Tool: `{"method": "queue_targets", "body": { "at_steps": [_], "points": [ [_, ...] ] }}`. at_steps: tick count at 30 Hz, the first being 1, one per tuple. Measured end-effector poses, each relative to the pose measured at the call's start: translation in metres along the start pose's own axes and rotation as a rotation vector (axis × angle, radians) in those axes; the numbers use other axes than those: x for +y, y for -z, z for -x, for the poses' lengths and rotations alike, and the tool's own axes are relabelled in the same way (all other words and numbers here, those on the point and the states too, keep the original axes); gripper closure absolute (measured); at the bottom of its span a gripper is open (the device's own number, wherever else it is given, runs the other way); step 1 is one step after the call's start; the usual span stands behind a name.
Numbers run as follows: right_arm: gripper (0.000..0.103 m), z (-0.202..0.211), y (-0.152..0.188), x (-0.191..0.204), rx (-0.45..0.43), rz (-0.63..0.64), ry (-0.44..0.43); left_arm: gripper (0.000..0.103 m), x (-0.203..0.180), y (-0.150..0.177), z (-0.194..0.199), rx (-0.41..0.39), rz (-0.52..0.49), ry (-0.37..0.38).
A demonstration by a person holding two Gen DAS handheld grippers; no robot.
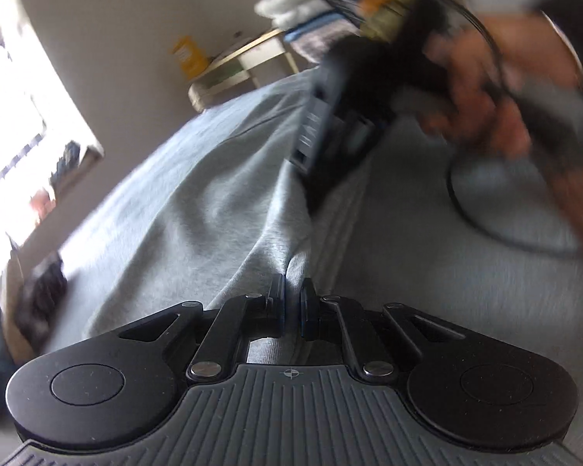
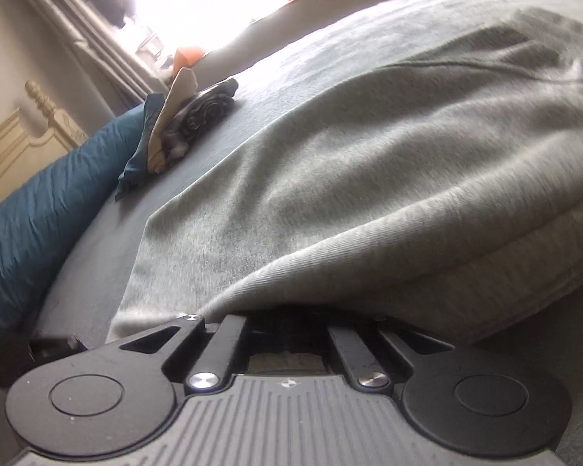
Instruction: Fold clothes
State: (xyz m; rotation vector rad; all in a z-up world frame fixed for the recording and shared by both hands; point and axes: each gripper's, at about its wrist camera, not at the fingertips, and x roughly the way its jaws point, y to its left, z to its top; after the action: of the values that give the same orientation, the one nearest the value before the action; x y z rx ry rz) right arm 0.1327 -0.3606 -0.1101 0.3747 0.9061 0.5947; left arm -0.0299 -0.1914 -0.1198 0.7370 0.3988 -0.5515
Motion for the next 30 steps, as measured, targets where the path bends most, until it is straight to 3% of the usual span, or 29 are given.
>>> {"method": "queue_targets", "body": {
  "at_steps": [2,5,8,11,14,17,20,23,26,28,30],
  "points": [
    [0.103,0.007,-0.001,-0.004,0.018,-0.024,-0.011,0.098,-0.006,0.002,0.000,-0.006,-0.051,-0.017],
    [0.103,0.027,-0.004,-0.014,0.056,-0.067,-0.025,0.097,-0.004,0.003,0.000,-0.002,-0.039,-0.014],
    [0.096,0.054,-0.007,-0.015,0.072,-0.048,-0.003,0.097,-0.006,0.004,0.000,0.000,-0.054,-0.021],
    [0.096,0.075,-0.011,-0.004,0.053,-0.007,-0.068,0.097,-0.007,0.004,0.000,0.002,-0.052,-0.026],
    [0.096,0.070,-0.018,0.018,0.016,0.064,-0.132,0.096,-0.008,0.003,0.000,0.007,-0.048,-0.031],
    [0.096,0.043,-0.014,0.034,0.051,0.133,-0.168,0.091,-0.005,0.000,0.003,0.034,-0.022,-0.029],
    [0.098,0.012,0.008,0.039,0.139,0.251,-0.108,0.085,0.016,0.000,0.018,0.079,0.116,0.035],
    [0.098,0.013,0.018,0.035,0.118,0.265,-0.120,0.085,0.055,0.003,0.038,0.093,0.383,0.132],
    [0.098,0.016,0.020,0.034,0.109,0.252,-0.120,0.084,0.092,0.003,0.049,0.043,0.619,0.161],
    [0.098,0.018,0.023,0.037,0.098,0.277,-0.107,0.084,0.111,-0.004,0.042,0.004,0.706,0.167],
    [0.097,0.019,0.026,0.044,0.087,0.334,-0.082,0.081,0.116,-0.008,0.024,0.016,0.750,0.189]
  ]
}}
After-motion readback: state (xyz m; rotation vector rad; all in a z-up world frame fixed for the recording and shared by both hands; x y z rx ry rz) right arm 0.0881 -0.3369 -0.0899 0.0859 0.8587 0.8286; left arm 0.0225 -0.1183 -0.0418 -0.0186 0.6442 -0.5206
